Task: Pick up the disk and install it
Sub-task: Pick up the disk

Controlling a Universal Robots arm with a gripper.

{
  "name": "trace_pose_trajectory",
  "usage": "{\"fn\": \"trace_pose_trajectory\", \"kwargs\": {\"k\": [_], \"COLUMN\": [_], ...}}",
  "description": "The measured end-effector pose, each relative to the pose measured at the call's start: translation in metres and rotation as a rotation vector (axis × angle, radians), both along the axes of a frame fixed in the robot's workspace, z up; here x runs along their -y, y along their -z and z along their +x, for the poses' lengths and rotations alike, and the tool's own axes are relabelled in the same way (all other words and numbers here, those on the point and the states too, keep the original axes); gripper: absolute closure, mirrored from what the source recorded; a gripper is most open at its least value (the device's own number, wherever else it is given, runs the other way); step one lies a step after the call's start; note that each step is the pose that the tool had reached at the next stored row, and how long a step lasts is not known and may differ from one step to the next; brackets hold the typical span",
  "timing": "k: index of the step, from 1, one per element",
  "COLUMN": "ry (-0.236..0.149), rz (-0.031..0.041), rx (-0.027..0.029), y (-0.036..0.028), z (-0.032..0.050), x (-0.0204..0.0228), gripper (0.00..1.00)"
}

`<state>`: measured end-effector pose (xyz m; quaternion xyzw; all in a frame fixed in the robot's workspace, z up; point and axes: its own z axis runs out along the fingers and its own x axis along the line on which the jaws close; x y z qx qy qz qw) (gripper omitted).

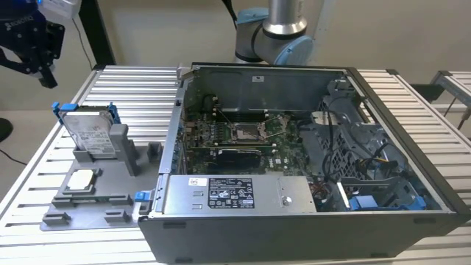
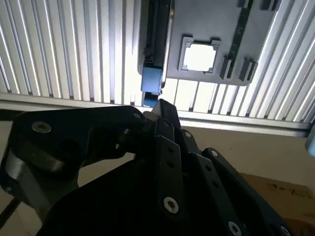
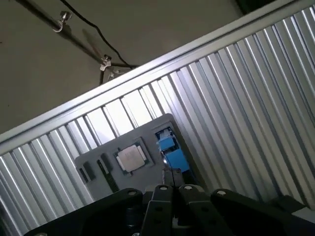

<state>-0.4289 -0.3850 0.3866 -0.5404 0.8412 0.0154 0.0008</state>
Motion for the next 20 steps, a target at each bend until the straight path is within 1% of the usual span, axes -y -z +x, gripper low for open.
{"fn": "trace_pose_trajectory", "kwargs": {"k": [3,4,10,15,20], "ry": [-0.056,-0.073,-0.183,-0.273,-0.365], "rz": [-0.0021,-0.0022,-0.0018,-0.002,-0.0017], "rx": [0.0056,0.0063,0.0069,0.0124,0.0144], "y": [0.0005,0.0006,0.0006,0.0007,0.0008], "z": [0.0,0.0,0.0,0.0,0.0], "x": [0.0,0.0,0.0,0.0,0.0], "gripper": [1.0,1.0,1.0,1.0,1.0]}}
